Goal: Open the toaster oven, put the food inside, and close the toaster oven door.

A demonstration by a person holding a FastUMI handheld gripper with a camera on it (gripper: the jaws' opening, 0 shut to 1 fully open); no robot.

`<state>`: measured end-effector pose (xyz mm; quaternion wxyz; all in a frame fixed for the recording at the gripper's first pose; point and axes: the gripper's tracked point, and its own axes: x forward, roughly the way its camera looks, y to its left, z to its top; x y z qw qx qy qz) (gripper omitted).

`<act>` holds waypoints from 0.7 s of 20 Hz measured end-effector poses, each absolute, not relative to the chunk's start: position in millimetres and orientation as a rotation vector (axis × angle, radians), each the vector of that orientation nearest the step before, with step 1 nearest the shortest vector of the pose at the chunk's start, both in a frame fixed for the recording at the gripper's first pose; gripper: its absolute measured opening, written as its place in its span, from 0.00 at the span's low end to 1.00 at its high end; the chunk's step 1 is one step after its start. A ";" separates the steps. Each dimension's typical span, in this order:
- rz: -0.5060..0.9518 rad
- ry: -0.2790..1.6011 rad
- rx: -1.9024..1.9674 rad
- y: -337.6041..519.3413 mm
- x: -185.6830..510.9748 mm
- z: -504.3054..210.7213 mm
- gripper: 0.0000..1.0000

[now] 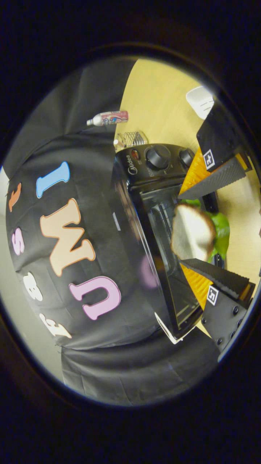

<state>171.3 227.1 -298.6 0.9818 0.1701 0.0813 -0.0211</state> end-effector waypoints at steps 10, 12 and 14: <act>0.089 0.181 0.165 236.8 56.5 -317.9 0.99; 0.104 0.201 0.137 238.8 31.8 -329.2 0.99; 0.123 0.217 0.119 243.8 13.3 -339.6 0.99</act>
